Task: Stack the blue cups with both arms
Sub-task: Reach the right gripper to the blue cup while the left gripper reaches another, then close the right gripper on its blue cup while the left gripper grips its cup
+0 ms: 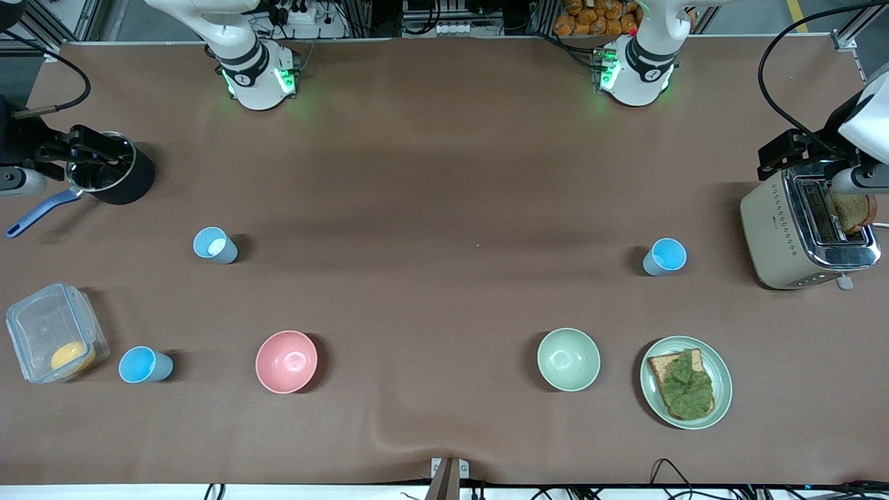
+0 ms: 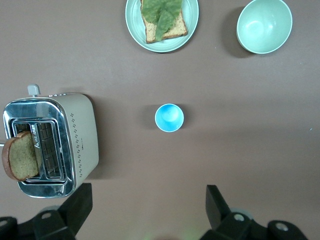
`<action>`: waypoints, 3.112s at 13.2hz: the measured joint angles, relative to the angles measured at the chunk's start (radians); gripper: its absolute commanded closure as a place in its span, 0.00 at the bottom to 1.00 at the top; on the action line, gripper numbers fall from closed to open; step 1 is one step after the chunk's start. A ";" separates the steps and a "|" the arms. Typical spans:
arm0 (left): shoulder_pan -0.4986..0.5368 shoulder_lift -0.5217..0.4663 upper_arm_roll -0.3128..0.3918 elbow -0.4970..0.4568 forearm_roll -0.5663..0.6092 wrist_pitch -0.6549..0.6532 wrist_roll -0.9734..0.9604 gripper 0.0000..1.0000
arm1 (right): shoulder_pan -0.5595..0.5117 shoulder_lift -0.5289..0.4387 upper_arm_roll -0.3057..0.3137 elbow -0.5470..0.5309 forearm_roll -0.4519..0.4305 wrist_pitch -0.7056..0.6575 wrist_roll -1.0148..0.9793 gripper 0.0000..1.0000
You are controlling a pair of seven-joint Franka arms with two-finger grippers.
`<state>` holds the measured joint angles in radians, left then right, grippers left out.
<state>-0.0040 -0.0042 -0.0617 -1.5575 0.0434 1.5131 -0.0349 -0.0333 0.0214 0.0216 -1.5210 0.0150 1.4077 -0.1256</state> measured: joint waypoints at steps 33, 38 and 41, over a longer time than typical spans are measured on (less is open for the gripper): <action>0.098 0.285 -0.003 -0.679 -0.023 0.996 0.051 1.00 | -0.035 0.149 -0.020 -0.392 -0.039 0.483 -0.004 0.00; 0.097 0.276 -0.029 -0.673 -0.023 1.000 0.057 1.00 | -0.090 0.213 -0.021 -0.446 -0.039 0.620 -0.069 0.00; 0.095 0.206 -0.080 -0.654 -0.023 0.982 0.057 1.00 | -0.118 0.269 -0.022 -0.452 -0.039 0.679 -0.105 0.00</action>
<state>0.0912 0.2018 -0.1417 -2.2120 0.0207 2.4955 0.0223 -0.1517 0.2906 0.0001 -1.9729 -0.0242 2.0865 -0.2309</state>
